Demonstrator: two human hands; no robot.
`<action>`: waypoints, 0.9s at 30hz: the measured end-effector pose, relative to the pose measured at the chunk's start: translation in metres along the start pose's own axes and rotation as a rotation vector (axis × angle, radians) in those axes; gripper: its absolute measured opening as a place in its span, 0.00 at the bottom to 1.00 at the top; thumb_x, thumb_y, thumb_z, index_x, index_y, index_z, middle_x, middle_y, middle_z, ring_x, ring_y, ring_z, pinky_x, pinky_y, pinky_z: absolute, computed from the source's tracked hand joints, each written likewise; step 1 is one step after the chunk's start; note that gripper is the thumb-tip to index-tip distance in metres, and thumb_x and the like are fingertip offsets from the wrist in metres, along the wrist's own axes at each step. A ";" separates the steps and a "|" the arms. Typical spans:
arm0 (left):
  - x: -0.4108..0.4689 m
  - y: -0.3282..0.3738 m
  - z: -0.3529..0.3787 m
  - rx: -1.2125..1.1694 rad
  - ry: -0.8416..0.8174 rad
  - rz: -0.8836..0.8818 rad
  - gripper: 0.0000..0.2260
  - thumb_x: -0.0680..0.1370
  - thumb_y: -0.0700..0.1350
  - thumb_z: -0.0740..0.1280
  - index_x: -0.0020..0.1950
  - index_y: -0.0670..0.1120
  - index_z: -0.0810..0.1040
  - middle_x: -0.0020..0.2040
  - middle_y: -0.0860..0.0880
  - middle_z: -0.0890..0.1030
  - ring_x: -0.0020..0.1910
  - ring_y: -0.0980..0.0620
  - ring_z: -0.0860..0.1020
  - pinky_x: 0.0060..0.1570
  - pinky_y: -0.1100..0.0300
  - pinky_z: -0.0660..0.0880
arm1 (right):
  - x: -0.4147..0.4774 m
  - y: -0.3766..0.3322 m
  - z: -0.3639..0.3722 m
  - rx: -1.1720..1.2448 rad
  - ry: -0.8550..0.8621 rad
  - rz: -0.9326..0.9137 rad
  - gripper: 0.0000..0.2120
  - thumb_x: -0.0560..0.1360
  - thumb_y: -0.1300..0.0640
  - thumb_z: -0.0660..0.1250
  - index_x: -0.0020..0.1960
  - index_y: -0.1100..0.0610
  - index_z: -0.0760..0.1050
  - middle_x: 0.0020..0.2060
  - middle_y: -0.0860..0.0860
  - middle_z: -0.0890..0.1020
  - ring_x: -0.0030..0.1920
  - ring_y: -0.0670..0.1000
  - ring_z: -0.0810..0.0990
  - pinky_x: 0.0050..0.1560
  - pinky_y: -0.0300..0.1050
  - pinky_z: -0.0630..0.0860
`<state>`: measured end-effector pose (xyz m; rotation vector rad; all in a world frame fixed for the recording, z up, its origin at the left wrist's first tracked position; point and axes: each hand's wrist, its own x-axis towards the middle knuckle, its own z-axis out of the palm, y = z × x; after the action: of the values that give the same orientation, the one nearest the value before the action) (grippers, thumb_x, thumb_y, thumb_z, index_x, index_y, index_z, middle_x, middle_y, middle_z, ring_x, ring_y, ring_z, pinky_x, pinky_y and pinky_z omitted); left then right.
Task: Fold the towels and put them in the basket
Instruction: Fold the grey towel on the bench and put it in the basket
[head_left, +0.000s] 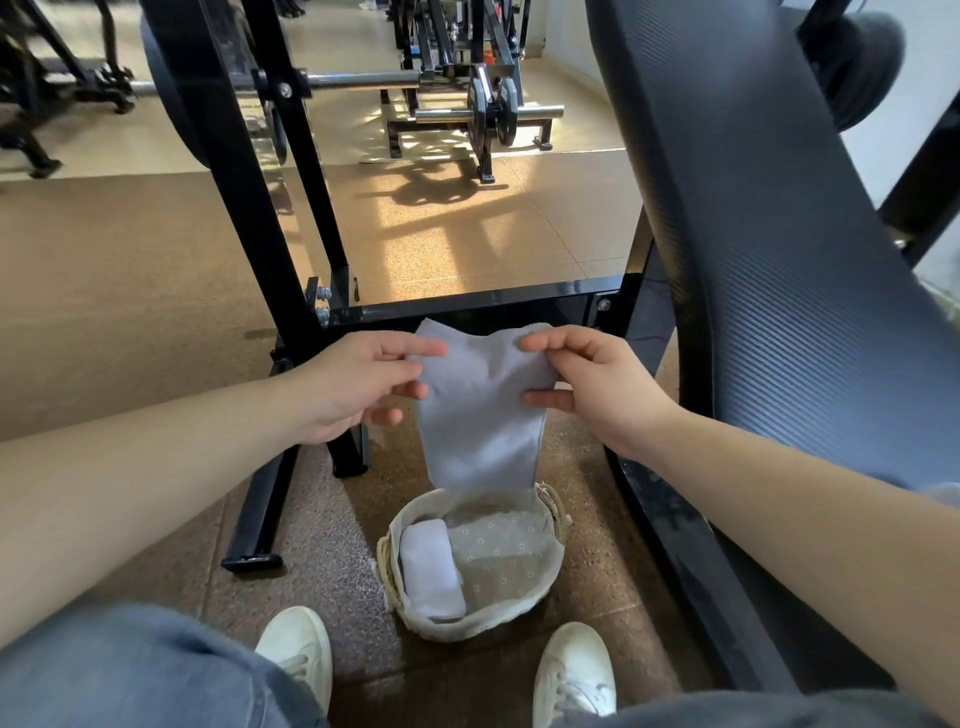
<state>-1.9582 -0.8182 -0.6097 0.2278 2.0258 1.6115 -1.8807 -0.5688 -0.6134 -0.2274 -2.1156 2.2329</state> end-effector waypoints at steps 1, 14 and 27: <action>0.001 -0.001 -0.001 0.003 0.009 0.022 0.16 0.83 0.37 0.65 0.59 0.57 0.84 0.36 0.52 0.84 0.36 0.60 0.81 0.27 0.66 0.74 | 0.000 -0.001 0.000 -0.012 -0.011 -0.003 0.17 0.83 0.67 0.60 0.48 0.55 0.85 0.57 0.53 0.80 0.57 0.53 0.80 0.48 0.47 0.84; 0.002 -0.002 0.002 0.186 0.061 0.251 0.24 0.78 0.33 0.71 0.56 0.64 0.83 0.62 0.51 0.80 0.46 0.51 0.86 0.45 0.61 0.83 | -0.004 -0.005 -0.005 -0.157 -0.106 -0.014 0.22 0.78 0.74 0.64 0.56 0.49 0.84 0.61 0.54 0.78 0.57 0.54 0.83 0.52 0.46 0.84; 0.002 0.001 0.007 0.555 0.055 0.302 0.28 0.74 0.39 0.76 0.70 0.59 0.76 0.55 0.60 0.79 0.35 0.69 0.79 0.38 0.76 0.72 | 0.001 0.004 -0.011 -0.789 -0.101 -0.139 0.29 0.75 0.59 0.73 0.74 0.46 0.72 0.59 0.48 0.75 0.56 0.48 0.77 0.58 0.42 0.75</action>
<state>-1.9569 -0.8109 -0.6105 0.7256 2.5425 1.1805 -1.8797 -0.5583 -0.6179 0.0104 -2.8493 1.2584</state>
